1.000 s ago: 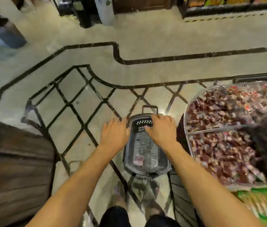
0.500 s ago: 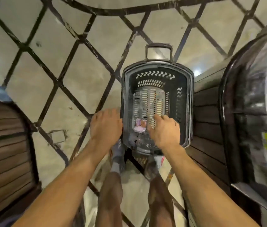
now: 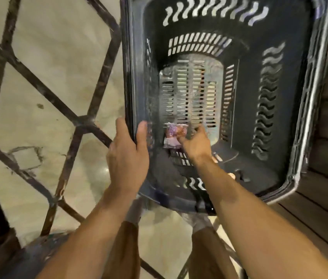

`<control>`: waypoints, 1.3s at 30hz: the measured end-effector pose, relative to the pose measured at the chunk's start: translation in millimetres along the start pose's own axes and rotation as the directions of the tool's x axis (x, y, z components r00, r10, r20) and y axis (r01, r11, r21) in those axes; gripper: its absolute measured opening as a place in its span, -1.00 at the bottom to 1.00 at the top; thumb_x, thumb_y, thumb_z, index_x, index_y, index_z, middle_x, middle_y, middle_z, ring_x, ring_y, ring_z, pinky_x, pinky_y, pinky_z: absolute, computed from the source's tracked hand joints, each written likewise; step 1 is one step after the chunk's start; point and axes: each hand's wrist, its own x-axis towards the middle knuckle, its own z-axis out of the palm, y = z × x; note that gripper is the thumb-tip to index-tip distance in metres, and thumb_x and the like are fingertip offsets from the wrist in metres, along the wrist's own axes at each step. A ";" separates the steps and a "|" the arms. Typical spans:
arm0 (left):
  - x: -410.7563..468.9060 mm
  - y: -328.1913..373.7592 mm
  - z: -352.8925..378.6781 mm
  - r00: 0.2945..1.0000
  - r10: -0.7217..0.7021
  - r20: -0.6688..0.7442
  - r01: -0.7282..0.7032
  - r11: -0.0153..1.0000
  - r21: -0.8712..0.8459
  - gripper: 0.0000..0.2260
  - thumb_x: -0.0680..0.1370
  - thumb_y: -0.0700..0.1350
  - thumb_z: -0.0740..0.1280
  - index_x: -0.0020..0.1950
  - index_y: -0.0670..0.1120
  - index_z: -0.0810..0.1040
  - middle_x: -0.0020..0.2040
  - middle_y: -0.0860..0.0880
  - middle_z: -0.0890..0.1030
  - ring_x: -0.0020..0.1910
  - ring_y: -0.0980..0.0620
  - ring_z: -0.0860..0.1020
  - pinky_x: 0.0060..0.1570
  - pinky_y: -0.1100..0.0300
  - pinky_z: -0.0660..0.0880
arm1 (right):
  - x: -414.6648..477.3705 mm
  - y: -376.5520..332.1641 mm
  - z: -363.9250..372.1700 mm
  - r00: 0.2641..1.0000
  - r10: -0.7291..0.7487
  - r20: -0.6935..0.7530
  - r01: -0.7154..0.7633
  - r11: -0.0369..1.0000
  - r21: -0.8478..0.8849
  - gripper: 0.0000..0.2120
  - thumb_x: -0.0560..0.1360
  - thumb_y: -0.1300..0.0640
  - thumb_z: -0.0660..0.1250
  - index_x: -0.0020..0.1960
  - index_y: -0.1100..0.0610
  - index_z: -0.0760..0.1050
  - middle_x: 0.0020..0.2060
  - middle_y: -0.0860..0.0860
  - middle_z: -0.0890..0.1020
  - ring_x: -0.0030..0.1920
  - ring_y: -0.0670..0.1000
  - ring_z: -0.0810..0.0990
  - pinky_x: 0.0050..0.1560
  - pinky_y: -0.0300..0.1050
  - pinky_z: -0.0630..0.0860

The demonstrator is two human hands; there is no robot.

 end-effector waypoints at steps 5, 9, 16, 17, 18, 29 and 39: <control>-4.2 0.9 1.6 0.999 0.049 0.023 -0.045 0.988 -0.149 -0.75 0.68 0.17 0.12 0.20 0.02 0.32 -0.22 0.15 0.54 -0.29 0.17 0.58 -0.42 0.24 0.50 | 49.7 18.7 48.6 0.983 0.183 -0.019 -0.172 0.949 0.266 -0.22 0.46 -0.03 0.60 0.48 0.26 0.31 0.30 0.17 0.59 0.32 0.21 0.57 0.30 0.04 0.50; -4.6 -1.6 1.1 0.998 0.047 0.044 -0.037 0.977 -0.208 -0.77 0.69 0.12 0.16 0.24 0.02 0.33 -0.08 0.18 0.57 -0.16 0.09 0.60 -0.30 0.08 0.57 | 67.4 24.9 77.7 0.979 0.201 -0.030 -0.186 0.943 0.276 -0.19 0.36 -0.06 0.65 0.43 0.19 0.34 0.27 0.13 0.58 0.28 0.19 0.59 0.28 0.16 0.57; -2.7 -0.8 0.9 0.998 0.010 0.068 0.005 0.976 -0.216 -0.70 0.65 0.17 0.14 0.23 -0.02 0.35 -0.05 0.25 0.54 -0.17 0.13 0.60 -0.29 0.22 0.56 | 82.4 27.3 89.7 0.964 0.248 -0.096 -0.215 0.940 0.263 -0.15 0.40 -0.04 0.64 0.49 0.24 0.30 0.37 0.21 0.52 0.37 0.26 0.53 0.36 0.16 0.53; -2.4 -0.2 0.5 0.998 0.005 0.068 0.010 0.978 -0.208 -0.70 0.64 0.18 0.14 0.23 0.00 0.34 -0.05 0.24 0.54 -0.17 0.11 0.60 -0.29 0.15 0.57 | 83.3 28.8 87.7 0.963 0.258 -0.079 -0.228 0.935 0.272 -0.15 0.37 -0.06 0.66 0.47 0.23 0.34 0.34 0.19 0.55 0.33 0.22 0.56 0.31 0.13 0.55; -1.8 0.1 0.0 0.998 0.005 0.064 0.008 0.980 -0.199 -0.70 0.64 0.19 0.14 0.22 0.02 0.33 -0.05 0.23 0.53 -0.18 0.09 0.60 -0.30 0.10 0.57 | 86.4 32.1 87.1 0.963 0.264 -0.061 -0.236 0.928 0.287 -0.22 0.35 -0.06 0.66 0.41 0.22 0.40 0.25 0.15 0.60 0.24 0.16 0.61 0.20 0.06 0.59; -10.5 1.7 -10.9 0.993 0.094 0.069 -0.100 0.989 0.106 -0.53 0.71 0.21 0.06 0.44 -0.12 0.29 -0.08 -0.06 0.64 -0.22 -0.13 0.64 -0.28 -0.01 0.58 | 39.5 19.9 26.8 0.981 0.144 0.128 -0.193 0.722 0.664 -0.62 0.38 0.24 0.66 0.12 0.18 0.60 -0.08 0.10 0.76 -0.08 0.15 0.77 -0.02 0.25 0.72; -22.9 144.9 -173.8 0.931 0.341 0.129 -0.345 0.709 0.615 -0.44 0.70 0.17 0.03 0.61 -0.12 0.29 0.53 -0.24 0.40 0.52 -0.26 0.34 0.55 -0.27 0.19 | -151.0 -77.7 -173.4 0.953 -0.254 0.162 0.044 0.649 0.759 -0.63 0.57 0.01 0.49 0.31 0.13 0.58 0.13 0.06 0.75 0.18 0.09 0.71 0.16 0.04 0.65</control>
